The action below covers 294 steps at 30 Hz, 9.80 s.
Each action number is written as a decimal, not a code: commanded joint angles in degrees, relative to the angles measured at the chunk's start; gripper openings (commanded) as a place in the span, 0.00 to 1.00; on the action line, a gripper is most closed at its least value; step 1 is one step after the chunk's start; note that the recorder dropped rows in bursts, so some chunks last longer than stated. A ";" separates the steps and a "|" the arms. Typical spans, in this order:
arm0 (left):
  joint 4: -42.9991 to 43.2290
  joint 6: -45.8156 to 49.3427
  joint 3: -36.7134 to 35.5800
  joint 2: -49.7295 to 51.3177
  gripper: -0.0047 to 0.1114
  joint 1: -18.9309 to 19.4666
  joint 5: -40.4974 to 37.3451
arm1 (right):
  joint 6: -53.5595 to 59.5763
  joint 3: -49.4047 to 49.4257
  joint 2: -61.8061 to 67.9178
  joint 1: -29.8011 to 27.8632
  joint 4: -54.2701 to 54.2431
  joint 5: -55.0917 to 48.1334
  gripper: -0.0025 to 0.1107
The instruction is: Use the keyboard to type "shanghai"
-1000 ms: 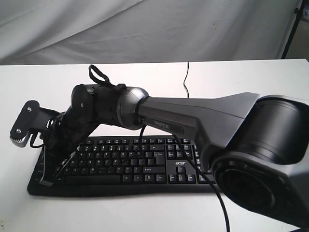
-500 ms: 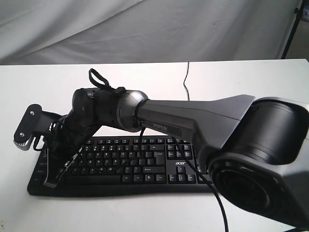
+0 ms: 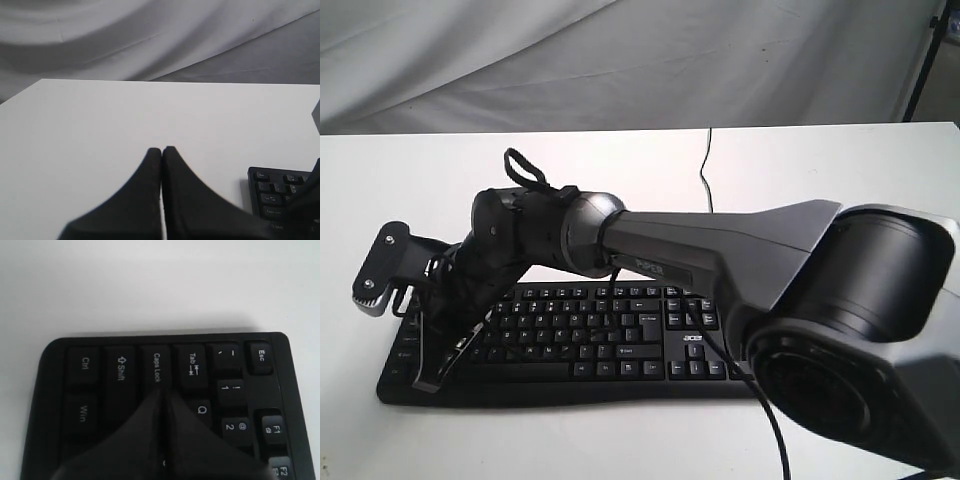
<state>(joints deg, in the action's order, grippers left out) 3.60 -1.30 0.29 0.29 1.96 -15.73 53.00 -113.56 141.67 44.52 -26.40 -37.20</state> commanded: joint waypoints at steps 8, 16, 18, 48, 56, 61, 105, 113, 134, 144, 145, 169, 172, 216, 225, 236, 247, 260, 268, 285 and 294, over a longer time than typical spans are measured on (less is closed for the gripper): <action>-0.04 -0.09 -0.29 -0.29 0.05 -0.21 0.49 | 0.04 -0.21 -2.40 -0.07 1.01 -0.52 0.02; -0.04 -0.09 -0.29 -0.29 0.05 -0.21 0.49 | 0.04 -0.21 -5.19 0.03 2.62 -0.77 0.02; -0.04 -0.09 -0.29 -0.29 0.05 -0.21 0.49 | 0.04 -0.21 -5.42 0.03 2.80 -0.92 0.02; -0.04 -0.09 -0.29 -0.29 0.05 -0.21 0.49 | -2.53 -0.21 -7.63 -0.75 7.01 -8.49 0.02; -0.04 -0.09 -0.29 -0.29 0.05 -0.21 0.49 | -1.11 14.10 -14.86 -3.39 6.66 -2.27 0.02; -0.04 -0.09 -0.29 -0.29 0.05 -0.21 0.49 | 2.31 27.35 -22.47 -4.03 3.45 5.44 0.02; -0.04 -0.09 -0.29 -0.29 0.05 -0.21 0.49 | 14.88 31.46 -19.31 -5.23 -8.23 7.27 0.02; -0.04 -0.09 -0.29 -0.29 0.05 -0.21 0.49 | 14.88 31.46 -19.21 -5.23 -8.46 7.79 0.02; -0.04 -0.09 -0.29 -0.29 0.05 -0.21 0.49 | 14.88 31.46 -17.87 -5.70 -7.90 8.68 0.02; -0.04 -0.09 -0.29 -0.29 0.05 -0.21 0.49 | 15.06 31.46 -16.39 -6.05 -7.66 9.17 0.02; -0.04 -0.09 -0.29 -0.29 0.05 -0.21 0.49 | 15.06 31.46 -16.71 -6.05 -7.66 9.17 0.02; -0.04 -0.09 -0.29 -0.29 0.05 -0.21 0.49 | 14.12 31.46 -21.42 -5.65 -8.52 9.63 0.02; -0.04 -0.09 -0.29 -0.29 0.05 -0.21 0.49 | 14.12 31.46 -21.42 -5.65 -8.92 10.24 0.02; -0.04 -0.09 -0.29 -0.29 0.05 -0.21 0.49 | 13.59 22.13 -13.34 -5.65 -10.20 6.53 0.02; -0.04 -0.09 -0.29 -0.29 0.05 -0.21 0.49 | 13.59 22.13 -13.26 -5.65 -10.20 6.28 0.02; -0.04 -0.09 -0.29 -0.29 0.05 -0.21 0.49 | 13.59 22.13 -11.63 -5.78 -10.45 6.14 0.02; -0.04 -0.09 -0.29 -0.29 0.05 -0.21 0.49 | 13.59 22.13 -15.44 -5.67 -9.95 5.78 0.02; -0.04 -0.09 -0.29 -0.29 0.05 -0.21 0.49 | 13.49 22.13 -15.44 -5.67 -9.95 5.67 0.02; -0.04 -0.09 -0.29 -0.29 0.05 -0.21 0.49 | 11.82 22.13 -15.80 -6.03 -6.48 3.99 0.02; -0.04 -0.09 -0.29 -0.29 0.05 -0.21 0.49 | 13.47 27.50 -18.38 -7.95 -6.31 5.96 0.02; -0.04 -0.09 -0.29 -0.29 0.05 -0.21 0.49 | 17.29 27.50 -17.90 -7.95 -11.25 5.44 0.02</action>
<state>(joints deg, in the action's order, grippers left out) 3.60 -1.30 0.29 0.29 1.96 -15.73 69.39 -86.40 124.14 36.82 -36.53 -31.77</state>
